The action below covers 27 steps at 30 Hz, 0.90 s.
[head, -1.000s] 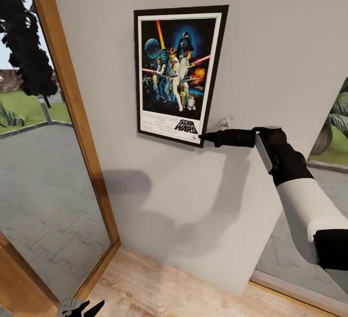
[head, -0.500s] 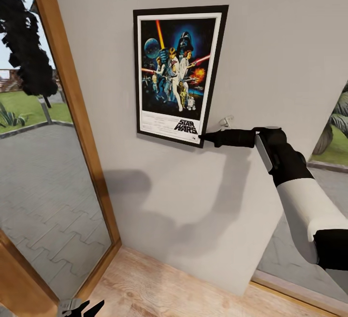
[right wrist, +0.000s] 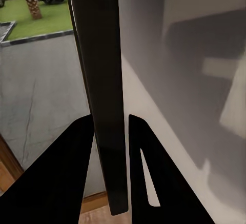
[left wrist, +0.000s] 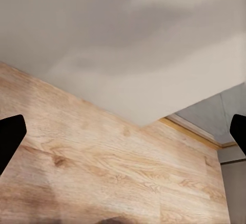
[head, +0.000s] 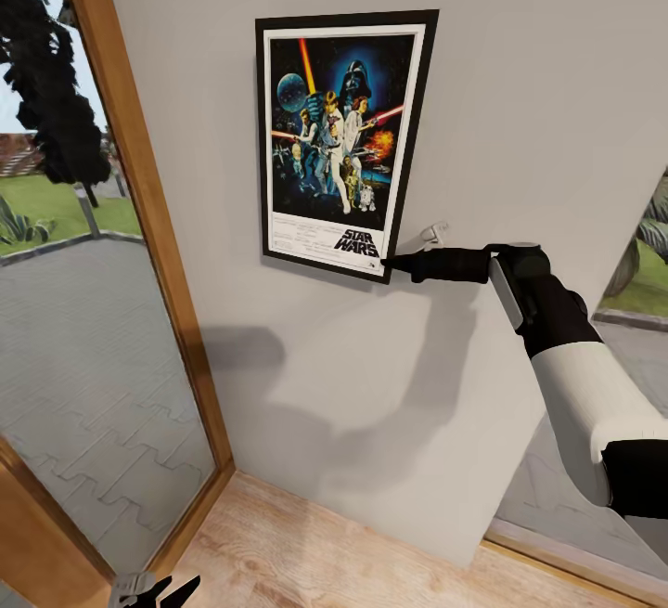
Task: Pick up the poster from the kitchen countertop and hang it on one of the wall nails in the kitchen.
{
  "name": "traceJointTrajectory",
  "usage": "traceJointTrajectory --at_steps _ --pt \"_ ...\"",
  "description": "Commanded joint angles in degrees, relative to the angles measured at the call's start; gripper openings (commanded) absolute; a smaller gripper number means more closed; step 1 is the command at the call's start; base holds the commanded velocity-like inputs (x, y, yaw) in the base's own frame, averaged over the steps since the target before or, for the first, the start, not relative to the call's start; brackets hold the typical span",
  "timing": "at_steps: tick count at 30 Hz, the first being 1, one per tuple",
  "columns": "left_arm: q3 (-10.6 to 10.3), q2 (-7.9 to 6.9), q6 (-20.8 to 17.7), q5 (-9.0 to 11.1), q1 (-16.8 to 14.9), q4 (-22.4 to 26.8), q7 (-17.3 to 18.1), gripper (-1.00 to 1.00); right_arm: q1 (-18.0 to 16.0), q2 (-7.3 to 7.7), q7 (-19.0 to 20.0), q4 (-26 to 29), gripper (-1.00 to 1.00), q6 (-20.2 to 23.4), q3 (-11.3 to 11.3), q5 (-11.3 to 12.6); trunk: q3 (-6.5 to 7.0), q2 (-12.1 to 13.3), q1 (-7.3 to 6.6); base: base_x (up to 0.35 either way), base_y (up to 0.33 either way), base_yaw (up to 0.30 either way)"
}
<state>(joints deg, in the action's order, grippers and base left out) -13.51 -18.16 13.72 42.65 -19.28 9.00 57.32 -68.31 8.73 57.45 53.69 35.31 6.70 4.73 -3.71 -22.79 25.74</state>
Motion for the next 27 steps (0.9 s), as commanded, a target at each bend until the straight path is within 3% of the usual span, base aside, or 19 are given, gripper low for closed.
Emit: traceJointTrajectory --at_steps 1,27 --pt "-0.47 -0.03 0.34 0.41 -0.06 -0.03 0.07 1.0 -0.07 0.06 -0.15 0.01 -1.0 0.48 0.15 0.54 -0.13 -0.13 0.04 0.05 0.047 0.0" --pt "-0.47 -0.03 0.34 0.41 -0.06 -0.03 0.07 1.0 -0.07 0.06 -0.15 0.01 -1.0 0.46 0.15 0.54 -0.13 -0.13 0.04 0.014 0.021 0.0"
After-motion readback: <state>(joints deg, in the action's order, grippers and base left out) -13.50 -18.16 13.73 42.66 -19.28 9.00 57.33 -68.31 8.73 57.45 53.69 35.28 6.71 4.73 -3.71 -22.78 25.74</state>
